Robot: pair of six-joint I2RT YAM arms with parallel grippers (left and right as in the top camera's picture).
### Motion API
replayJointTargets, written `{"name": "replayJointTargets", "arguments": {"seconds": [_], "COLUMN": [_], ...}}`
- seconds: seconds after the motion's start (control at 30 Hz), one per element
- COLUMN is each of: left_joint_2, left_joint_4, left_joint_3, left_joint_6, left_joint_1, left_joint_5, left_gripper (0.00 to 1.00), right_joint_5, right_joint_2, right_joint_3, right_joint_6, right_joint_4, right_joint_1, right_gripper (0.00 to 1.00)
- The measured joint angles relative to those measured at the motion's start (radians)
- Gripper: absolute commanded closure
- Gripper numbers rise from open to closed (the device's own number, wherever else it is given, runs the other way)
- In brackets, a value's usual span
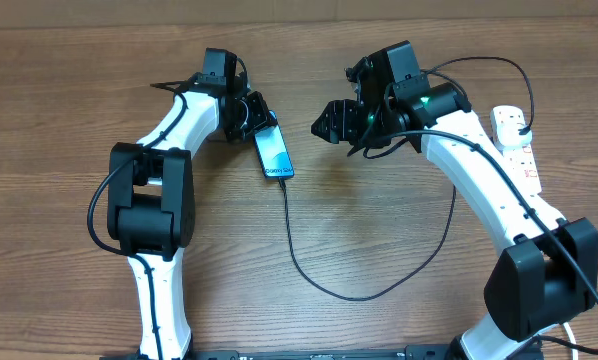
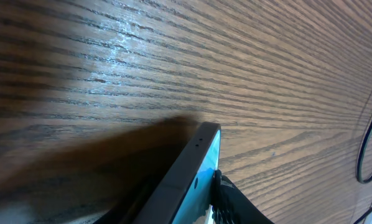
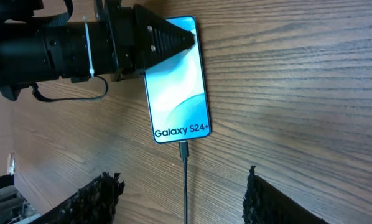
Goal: Plug charger to phone and switch on socket
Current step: 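Lower the plugged-in phone flat onto the table with the left gripper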
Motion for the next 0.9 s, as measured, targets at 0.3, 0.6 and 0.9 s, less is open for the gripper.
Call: {"name": "replayJointTargets", "arguments": {"seconds": [0.3, 0.6, 0.9], "left_joint_2": [-0.008, -0.017, -0.019], "left_joint_4": [-0.034, -0.070, -0.075], "left_joint_3": [0.003, 0.008, 0.008], "left_joint_6": [0.003, 0.008, 0.008], "left_joint_1": [-0.002, -0.002, -0.002], "left_joint_5": [-0.051, -0.092, -0.103], "left_gripper": [0.66, 0.60, 0.59], "right_joint_5": [0.000, 0.000, 0.000], "right_joint_2": [0.000, 0.000, 0.000], "right_joint_3": [0.000, 0.000, 0.000], "right_joint_6": [0.001, 0.000, 0.000], "right_joint_4": [-0.008, -0.009, -0.009], "right_joint_1": [0.000, 0.000, 0.000], "right_gripper": [0.34, 0.34, 0.34]}}
